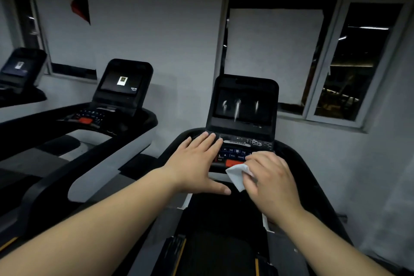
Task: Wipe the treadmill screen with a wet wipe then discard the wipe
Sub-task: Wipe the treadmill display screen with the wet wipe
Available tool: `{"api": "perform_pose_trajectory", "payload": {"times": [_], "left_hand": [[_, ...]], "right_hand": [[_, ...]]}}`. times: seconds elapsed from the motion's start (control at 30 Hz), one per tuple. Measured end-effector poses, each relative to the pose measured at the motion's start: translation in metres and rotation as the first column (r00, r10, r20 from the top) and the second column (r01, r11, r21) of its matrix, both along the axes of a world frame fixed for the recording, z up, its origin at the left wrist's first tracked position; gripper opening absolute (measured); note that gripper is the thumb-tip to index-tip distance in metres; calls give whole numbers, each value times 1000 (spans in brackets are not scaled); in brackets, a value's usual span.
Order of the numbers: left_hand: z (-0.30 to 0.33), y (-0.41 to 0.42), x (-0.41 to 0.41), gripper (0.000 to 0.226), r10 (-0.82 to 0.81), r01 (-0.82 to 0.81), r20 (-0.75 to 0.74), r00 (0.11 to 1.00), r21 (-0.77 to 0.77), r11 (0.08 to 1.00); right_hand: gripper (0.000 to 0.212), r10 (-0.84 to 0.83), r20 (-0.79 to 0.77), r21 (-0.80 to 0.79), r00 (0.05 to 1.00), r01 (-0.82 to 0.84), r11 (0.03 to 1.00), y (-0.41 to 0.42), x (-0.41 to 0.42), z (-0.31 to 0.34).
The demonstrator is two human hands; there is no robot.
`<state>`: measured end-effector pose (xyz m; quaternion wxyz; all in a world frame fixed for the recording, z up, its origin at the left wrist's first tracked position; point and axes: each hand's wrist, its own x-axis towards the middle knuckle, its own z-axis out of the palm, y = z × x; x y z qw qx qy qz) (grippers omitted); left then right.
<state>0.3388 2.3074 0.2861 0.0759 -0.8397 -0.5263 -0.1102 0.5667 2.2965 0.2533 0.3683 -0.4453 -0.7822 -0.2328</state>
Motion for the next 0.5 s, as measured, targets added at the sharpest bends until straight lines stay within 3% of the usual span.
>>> {"api": "perform_pose_trajectory", "payload": {"times": [0.5], "left_hand": [[47,221,-74,137,-45,46,-33,998,25,999]], "right_hand": [[20,-73,-41,-7,997,72,997,208,-71,37]]}}
